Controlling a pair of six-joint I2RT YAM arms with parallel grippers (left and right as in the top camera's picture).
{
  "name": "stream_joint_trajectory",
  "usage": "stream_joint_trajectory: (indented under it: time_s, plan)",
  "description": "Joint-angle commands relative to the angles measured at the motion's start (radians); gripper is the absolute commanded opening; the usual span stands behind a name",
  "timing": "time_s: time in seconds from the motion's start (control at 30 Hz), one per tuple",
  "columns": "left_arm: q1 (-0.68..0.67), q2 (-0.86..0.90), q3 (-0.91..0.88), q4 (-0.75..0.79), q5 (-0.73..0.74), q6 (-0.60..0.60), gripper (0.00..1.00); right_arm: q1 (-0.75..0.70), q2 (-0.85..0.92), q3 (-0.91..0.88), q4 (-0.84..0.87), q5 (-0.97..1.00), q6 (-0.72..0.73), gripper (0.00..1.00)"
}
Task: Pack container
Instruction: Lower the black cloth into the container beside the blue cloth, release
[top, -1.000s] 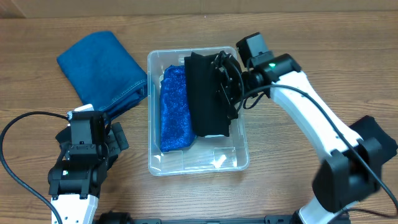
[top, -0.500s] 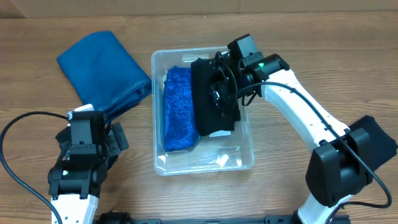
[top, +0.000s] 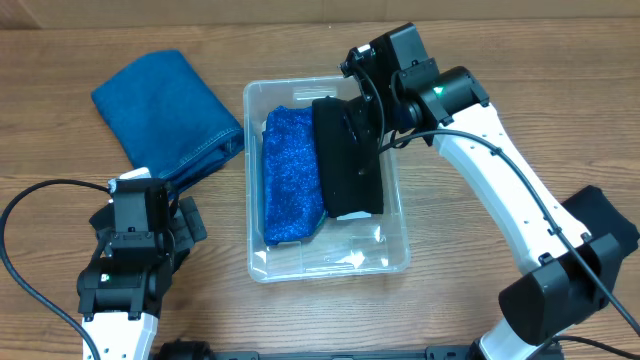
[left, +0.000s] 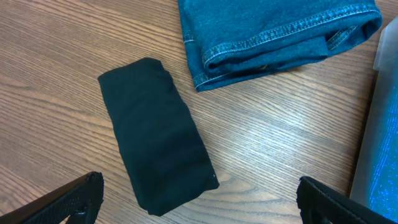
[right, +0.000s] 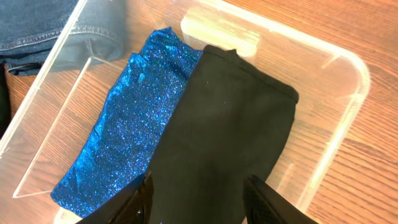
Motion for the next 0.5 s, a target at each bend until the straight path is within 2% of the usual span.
stream_joint_trajectory:
  time_s: [0.0,0.03,0.1,0.13,0.27,0.33,0.47]
  plan:
    - [0.005,-0.001,0.016,0.0,-0.003,-0.021,1.0,-0.002,0.073,-0.061,0.024,-0.024,0.018,0.49]
    - [0.005,-0.001,0.016,0.0,-0.003,-0.021,1.0,-0.002,0.096,-0.073,0.031,-0.042,0.018,0.44]
    - [0.005,-0.001,0.016,0.0,-0.003,-0.02,1.0,0.001,0.156,-0.087,0.037,-0.095,0.018,0.26]
    - [0.005,-0.001,0.016,0.0,-0.003,-0.02,1.0,0.006,0.192,-0.087,0.035,-0.117,0.017,0.2]
    - [0.005,-0.001,0.016,-0.004,-0.003,-0.02,1.0,0.047,0.293,-0.087,0.023,-0.113,0.017,0.2]
    - [0.005,-0.001,0.016,-0.01,-0.003,-0.02,1.0,0.061,0.293,-0.084,0.023,-0.085,0.018,0.17]
    - [0.005,-0.001,0.016,-0.011,-0.003,-0.02,1.0,0.066,0.246,0.005,-0.058,0.023,0.076,0.17]
